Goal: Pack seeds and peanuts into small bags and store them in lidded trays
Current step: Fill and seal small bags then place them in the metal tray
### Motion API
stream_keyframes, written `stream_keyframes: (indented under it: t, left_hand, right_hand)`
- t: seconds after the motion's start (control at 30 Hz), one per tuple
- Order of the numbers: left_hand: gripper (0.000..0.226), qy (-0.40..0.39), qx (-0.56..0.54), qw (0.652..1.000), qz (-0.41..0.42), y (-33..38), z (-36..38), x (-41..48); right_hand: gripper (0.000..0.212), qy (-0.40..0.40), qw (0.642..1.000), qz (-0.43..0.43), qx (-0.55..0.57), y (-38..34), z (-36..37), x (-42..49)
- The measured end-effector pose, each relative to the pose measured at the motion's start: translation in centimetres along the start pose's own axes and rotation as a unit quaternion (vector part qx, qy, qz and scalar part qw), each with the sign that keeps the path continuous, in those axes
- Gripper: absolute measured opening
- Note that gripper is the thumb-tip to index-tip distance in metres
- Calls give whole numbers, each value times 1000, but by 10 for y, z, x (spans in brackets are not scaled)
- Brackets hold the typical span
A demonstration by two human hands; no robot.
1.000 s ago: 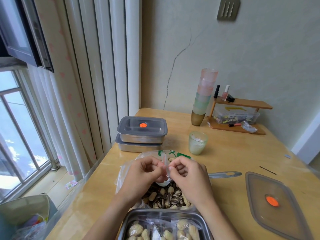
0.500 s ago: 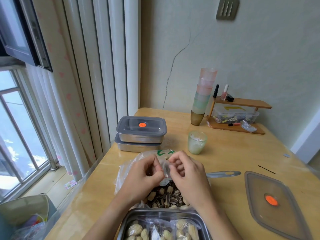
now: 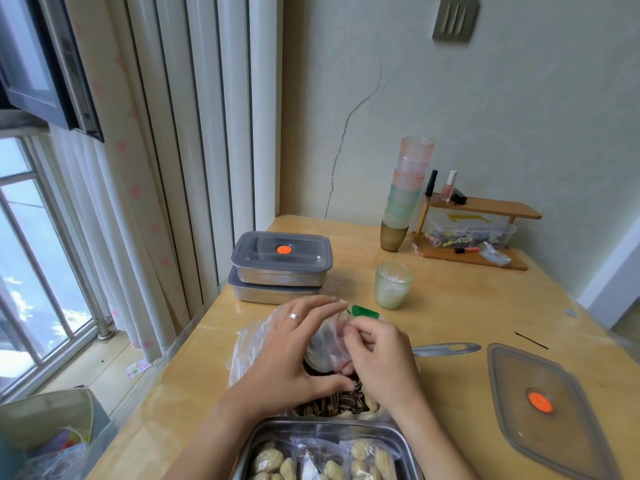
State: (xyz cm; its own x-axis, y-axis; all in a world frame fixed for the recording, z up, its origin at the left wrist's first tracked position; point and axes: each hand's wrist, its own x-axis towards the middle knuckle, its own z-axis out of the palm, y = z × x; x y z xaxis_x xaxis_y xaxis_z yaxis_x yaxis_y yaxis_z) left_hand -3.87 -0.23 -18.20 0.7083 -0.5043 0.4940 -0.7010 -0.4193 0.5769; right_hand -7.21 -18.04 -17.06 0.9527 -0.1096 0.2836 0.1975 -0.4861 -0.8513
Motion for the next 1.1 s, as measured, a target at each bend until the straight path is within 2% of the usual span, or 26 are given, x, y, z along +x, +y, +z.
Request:
stream_keyframes:
  t: [0.03,0.13,0.2,0.3,0.37,0.57,0.63,0.7,0.8,0.97,1.1]
  left_hand:
    - [84,3,12,1000,-4,-3,1,0]
    - [68,36,28,999,-11,-10,2,0]
    - [60,48,27,998,-8,-11,2,1]
    - [55,66,22,998,-10,-9,2,1]
    - [55,74,25,997,-10,-8,1,1]
    - [47,72,-1,997,2,-2,1,1]
    - [50,64,-41,997,3,-2,0,1]
    - [57,53,-69,996,1,0,-1,0]
    - [64,30,-77,996,-14,-3,-1,0]
    - [55,17,8,999,-32,-27,-8,0]
    - [66,9,45,999,-20,-27,-13,-3]
  right_hand:
    - [36,-16,1000,4,19,-1,-1,0]
    - [26,-39,997,22,60,0,0,2]
    - [18,-18,997,16,76,0,1,1]
    - [14,59,996,-64,32,0,-2,1]
    - [12,66,991,-116,12,-2,-5,1]
    - [7,-50,981,-182,-48,-6,-3,-2]
    - [8,-62,978,-189,-55,-6,-5,-1]
    - [19,-70,979,-187,-40,-5,-9,0]
    - [25,-70,981,-182,-11,-5,-17,2]
    - [27,-93,982,-161,-25,-3,-30,5]
    - [29,-157,969,-169,-85,0,-26,4]
